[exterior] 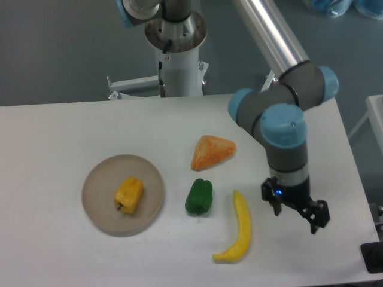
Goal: Pick up the yellow pepper from the plate
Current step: 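Move the open gripper over the yellow pepper on the plate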
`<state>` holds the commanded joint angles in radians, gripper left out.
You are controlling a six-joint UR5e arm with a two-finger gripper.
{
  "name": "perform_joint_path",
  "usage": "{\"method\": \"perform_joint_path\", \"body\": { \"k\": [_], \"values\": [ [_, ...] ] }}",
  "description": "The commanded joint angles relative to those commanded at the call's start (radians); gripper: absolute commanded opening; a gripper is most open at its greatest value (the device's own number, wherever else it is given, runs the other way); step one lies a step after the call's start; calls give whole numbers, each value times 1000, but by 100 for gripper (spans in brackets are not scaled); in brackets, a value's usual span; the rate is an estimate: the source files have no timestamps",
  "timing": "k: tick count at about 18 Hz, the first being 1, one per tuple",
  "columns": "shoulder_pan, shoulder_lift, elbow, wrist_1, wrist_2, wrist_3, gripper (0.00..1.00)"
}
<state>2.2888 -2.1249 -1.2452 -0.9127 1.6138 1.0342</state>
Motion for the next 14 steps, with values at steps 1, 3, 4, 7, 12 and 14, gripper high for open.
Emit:
{"method": "perform_joint_path", "body": {
  "k": [1,3,4,7,12,14],
  "values": [
    [-9,34,-40,0,-5,-15,100],
    [-20,92,-97,-3,-15,-37,100],
    [-34,114,-124,-9,-15,-60,100],
    [-77,161,-175,-14,-18,-156,100],
    [-179,175,-243,-8,-87,-449,100],
    [-213,175,-247,-8,-123,-518,100]
  ]
}}
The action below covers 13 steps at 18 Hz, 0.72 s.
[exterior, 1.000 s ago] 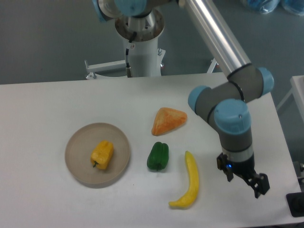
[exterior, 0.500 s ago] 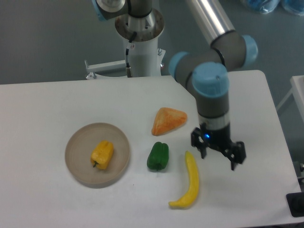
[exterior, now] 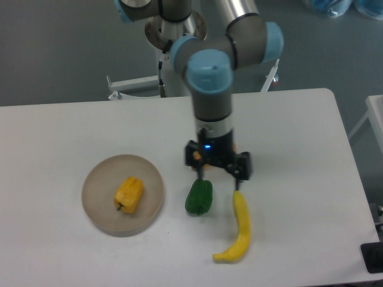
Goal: Pick up the yellow pepper from the plate
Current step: 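Move the open gripper over the yellow pepper on the plate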
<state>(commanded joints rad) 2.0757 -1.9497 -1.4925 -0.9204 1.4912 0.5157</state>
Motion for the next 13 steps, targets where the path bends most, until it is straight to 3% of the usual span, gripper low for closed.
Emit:
{"method": "perform_joint_path", "body": {
  "k": [5,13],
  "values": [
    [-66,14,-84,9,-20,-60,100],
    [-124,-32,-109,64,-19,-108,100]
  ]
}}
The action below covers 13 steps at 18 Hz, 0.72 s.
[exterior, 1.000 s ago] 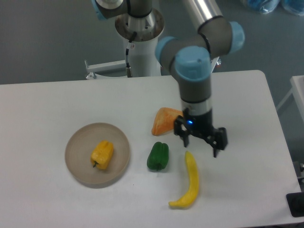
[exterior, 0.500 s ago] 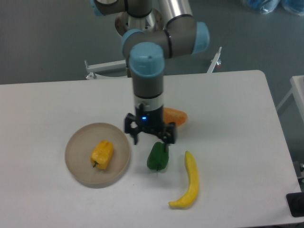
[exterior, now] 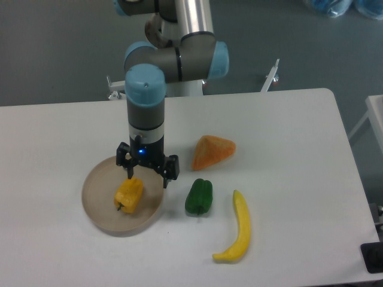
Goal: Pick up the yellow pepper from the plate
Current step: 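Move the open gripper over the yellow pepper on the plate, then lower the gripper onto the yellow pepper and close on it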
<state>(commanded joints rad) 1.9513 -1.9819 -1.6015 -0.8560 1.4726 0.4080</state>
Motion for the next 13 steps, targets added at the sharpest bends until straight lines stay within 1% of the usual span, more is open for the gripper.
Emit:
{"method": "perform_joint_path", "body": {
  "k": [6,13],
  "values": [
    [-20,-25,-20,2,8,31,100],
    [-41,-32,-31,3,6,31,100]
  ]
}}
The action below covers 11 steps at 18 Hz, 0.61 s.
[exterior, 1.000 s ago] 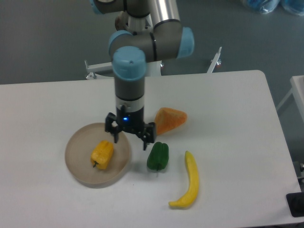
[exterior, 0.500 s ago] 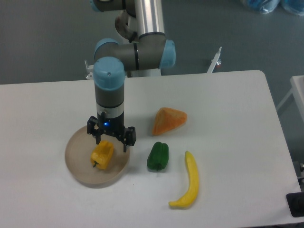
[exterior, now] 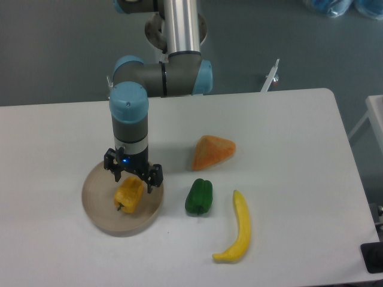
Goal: Pick up the yellow pepper from the plate
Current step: 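Lower the gripper onto the yellow pepper and close on it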
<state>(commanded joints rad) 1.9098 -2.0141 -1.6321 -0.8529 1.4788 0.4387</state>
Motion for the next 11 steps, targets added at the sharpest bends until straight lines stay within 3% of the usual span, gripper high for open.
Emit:
{"method": "perform_joint_path", "body": {
  "k": [11],
  "values": [
    [-8,-32,3,15,6,18,100]
  ]
}}
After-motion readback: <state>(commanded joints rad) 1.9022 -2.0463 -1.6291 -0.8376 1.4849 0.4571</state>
